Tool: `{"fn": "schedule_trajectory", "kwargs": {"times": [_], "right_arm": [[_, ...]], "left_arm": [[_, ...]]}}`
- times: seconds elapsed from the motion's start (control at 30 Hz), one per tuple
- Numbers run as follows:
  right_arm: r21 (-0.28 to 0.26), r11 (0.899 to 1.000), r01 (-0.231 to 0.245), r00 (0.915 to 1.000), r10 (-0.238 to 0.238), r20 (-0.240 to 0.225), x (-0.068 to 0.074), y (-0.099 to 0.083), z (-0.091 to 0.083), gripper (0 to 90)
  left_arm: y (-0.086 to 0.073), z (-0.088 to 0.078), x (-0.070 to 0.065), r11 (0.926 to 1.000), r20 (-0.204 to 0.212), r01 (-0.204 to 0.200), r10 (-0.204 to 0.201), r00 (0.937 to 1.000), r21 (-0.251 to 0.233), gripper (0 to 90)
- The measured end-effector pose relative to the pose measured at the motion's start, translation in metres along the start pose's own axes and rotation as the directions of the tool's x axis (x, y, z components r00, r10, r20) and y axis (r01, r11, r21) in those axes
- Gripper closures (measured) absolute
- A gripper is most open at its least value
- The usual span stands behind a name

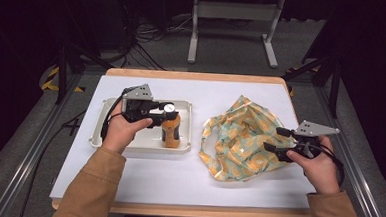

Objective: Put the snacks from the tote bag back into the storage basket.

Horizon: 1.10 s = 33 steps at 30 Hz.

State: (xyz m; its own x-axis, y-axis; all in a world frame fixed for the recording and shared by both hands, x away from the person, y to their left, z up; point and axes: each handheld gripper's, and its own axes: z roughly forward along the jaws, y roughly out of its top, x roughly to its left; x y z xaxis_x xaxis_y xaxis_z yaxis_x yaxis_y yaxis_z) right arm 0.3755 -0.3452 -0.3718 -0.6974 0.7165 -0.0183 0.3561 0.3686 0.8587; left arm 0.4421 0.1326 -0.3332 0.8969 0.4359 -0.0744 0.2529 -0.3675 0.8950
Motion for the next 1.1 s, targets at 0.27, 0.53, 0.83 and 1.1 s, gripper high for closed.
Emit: {"fn": "schedule_trajectory", "kwargs": {"times": [0.27,0.53,0.83,1.1], "right_arm": [[0.002,1.000,0.002,1.0000,-0.002,-0.003,0.000,0.000,0.000,23.0],[0.001,1.000,0.004,1.0000,-0.004,0.000,-0.001,0.000,0.000,23.0],[0.006,1.000,0.003,1.0000,-0.003,-0.002,0.000,-0.001,0.001,22.6],[0.007,1.000,0.003,1.0000,-0.003,-0.002,0.000,-0.001,0.001,22.4]], "left_arm": [[-0.003,0.008,-0.001,1.0000,0.009,-0.008,0.008,0.9999,0.000,58.0],[-0.005,0.012,-0.003,1.0000,0.019,-0.008,0.008,0.9998,-0.001,58.0],[-0.006,0.014,-0.006,0.9998,0.015,-0.018,0.018,0.9997,0.007,57.9],[-0.005,0.015,-0.012,0.9998,0.036,-0.019,0.019,0.9992,0.003,56.1]]}}
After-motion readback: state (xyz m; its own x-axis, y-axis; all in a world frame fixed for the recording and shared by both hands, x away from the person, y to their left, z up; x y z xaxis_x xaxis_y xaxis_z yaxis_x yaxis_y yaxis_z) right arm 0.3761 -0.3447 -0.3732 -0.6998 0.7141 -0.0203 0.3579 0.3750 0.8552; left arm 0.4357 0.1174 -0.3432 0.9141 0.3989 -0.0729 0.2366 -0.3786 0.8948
